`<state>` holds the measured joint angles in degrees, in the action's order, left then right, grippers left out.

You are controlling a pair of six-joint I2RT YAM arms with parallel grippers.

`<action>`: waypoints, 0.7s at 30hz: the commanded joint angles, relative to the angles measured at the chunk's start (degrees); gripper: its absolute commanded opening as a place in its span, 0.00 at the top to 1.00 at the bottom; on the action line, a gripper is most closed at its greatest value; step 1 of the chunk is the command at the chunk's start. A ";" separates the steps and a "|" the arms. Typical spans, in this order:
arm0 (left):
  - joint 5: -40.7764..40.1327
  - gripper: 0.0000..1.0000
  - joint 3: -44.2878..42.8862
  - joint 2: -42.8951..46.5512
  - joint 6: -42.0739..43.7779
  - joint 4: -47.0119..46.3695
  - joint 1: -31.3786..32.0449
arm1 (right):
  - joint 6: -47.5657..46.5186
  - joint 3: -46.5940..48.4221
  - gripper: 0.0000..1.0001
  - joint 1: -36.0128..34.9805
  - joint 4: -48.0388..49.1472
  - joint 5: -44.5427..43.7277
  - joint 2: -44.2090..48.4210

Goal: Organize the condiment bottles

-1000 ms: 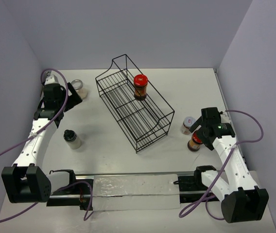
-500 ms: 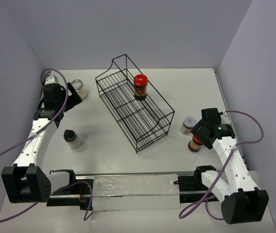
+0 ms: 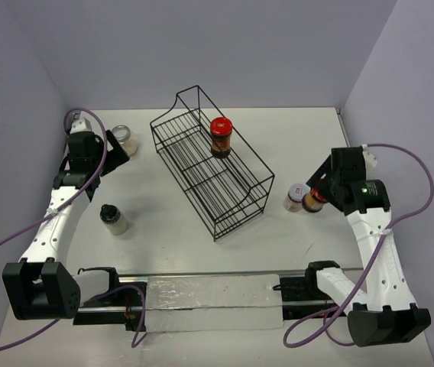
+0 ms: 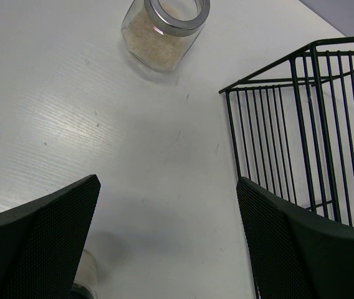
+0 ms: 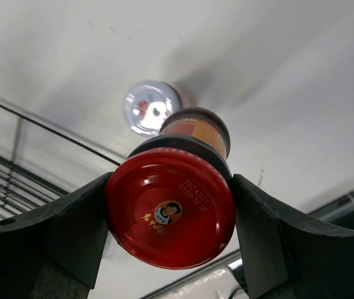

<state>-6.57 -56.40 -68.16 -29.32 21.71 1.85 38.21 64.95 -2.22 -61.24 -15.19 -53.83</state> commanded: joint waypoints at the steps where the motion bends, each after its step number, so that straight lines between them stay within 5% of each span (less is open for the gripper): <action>1: 0.76 0.00 -0.91 0.91 0.05 -0.08 0.44 | -5.76 14.53 0.91 -0.07 1.64 2.46 -4.43; 8: 0.41 0.00 -1.12 0.48 0.10 0.22 0.44 | -12.23 41.43 0.91 -3.07 -2.57 8.11 -17.86; 14: -0.93 0.01 -1.25 0.05 0.32 0.74 0.44 | -14.20 64.76 0.91 -14.31 -7.92 5.53 -29.45; 21: -2.28 0.01 -1.26 0.13 0.64 1.38 0.61 | -14.92 68.01 0.91 -23.34 -5.92 6.28 -33.46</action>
<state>-7.51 -56.40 -68.18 -29.30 23.09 1.95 24.44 131.81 -22.14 -71.70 -9.08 -88.21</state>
